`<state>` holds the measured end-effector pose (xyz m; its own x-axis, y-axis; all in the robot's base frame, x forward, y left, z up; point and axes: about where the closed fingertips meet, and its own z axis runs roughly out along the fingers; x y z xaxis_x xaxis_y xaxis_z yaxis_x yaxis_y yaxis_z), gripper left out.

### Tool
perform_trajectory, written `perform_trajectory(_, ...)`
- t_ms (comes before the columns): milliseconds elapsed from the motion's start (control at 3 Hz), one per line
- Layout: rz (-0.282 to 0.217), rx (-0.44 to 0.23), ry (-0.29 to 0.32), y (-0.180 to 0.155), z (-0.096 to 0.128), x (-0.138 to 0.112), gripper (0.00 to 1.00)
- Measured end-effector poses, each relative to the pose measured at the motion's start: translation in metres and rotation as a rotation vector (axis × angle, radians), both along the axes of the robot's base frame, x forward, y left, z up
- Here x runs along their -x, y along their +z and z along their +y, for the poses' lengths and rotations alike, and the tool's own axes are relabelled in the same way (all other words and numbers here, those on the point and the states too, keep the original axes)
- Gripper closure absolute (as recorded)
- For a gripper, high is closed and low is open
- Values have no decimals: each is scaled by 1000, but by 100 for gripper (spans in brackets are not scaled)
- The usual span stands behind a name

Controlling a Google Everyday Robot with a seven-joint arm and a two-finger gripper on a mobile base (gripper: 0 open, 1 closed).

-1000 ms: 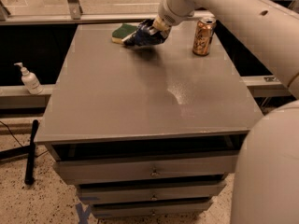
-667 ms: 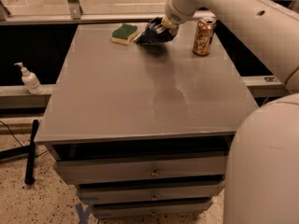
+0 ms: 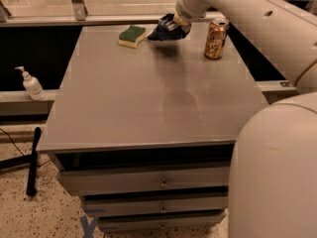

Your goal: Move blue chip bag near sponge

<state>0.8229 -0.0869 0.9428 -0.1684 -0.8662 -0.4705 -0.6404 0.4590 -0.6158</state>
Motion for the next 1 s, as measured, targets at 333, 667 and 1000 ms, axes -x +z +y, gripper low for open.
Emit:
perform_trajectory(333,2,-26,-10,-9,17,-9,100)
perform_trajectory(667,12,-56,-25,-19,31,-17,82)
perform_trajectory(1000,23,-83,-29,-26,45,-20,59)
